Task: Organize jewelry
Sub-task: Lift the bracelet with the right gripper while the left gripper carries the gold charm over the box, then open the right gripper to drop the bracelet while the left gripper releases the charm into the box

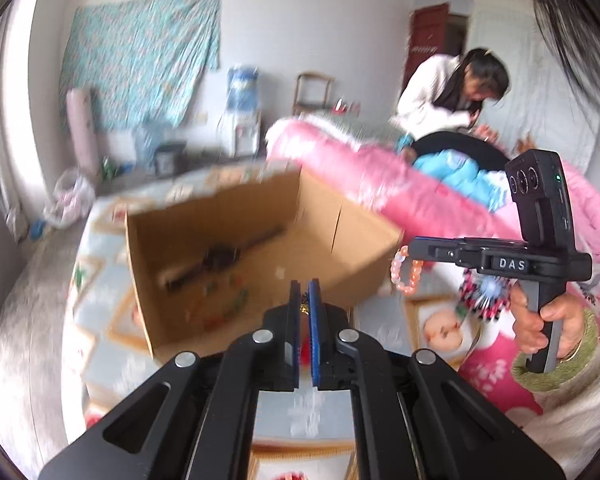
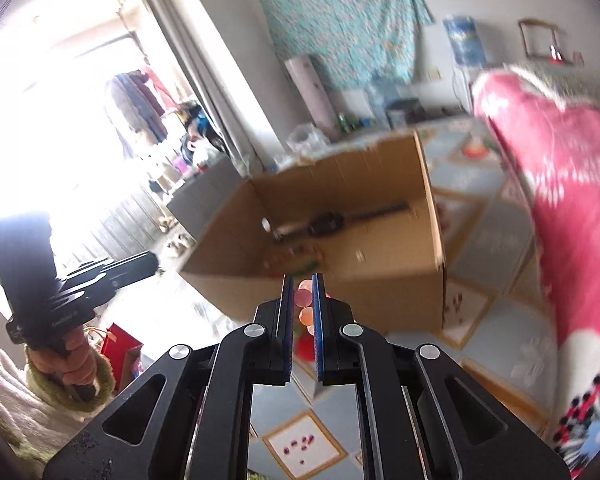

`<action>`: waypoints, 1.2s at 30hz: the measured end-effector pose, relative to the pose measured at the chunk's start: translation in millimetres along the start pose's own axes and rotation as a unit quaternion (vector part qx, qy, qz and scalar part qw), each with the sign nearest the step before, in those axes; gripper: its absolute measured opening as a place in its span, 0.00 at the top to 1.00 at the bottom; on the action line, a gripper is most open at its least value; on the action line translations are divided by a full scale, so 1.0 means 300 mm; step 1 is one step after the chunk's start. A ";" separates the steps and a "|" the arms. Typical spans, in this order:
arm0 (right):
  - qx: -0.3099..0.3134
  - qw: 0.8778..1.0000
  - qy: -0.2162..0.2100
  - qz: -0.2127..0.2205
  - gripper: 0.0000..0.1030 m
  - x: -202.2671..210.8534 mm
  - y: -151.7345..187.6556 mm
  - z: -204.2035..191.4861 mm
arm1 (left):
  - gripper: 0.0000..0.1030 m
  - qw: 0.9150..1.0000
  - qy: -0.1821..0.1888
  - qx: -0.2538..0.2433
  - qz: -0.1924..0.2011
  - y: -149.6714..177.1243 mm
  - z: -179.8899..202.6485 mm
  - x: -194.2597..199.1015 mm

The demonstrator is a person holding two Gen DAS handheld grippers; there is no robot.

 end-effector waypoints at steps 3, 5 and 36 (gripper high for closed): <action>0.021 0.999 -0.018 0.029 0.94 0.018 -0.098 -0.041 | 0.97 1.000 0.018 -0.001 0.002 -0.077 -0.023 -0.027; 0.033 0.998 -0.031 0.039 0.94 0.006 -0.160 -0.059 | 0.97 0.999 0.029 0.007 -0.013 -0.109 -0.045 -0.082; 0.101 0.977 0.014 -0.189 0.93 -0.554 -0.220 0.110 | 0.76 0.921 0.095 0.214 -0.310 0.027 -0.272 -0.715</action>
Point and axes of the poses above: each gripper's, at about its wrist camera, not at the fingertips, and x roughly against the way its jaws point, z to its right, y to its underside, the point moved 8 cm from there along -x, roughly the way its jaws point, and after that the axes turned 10 degrees about y, right-handed, at the moved point
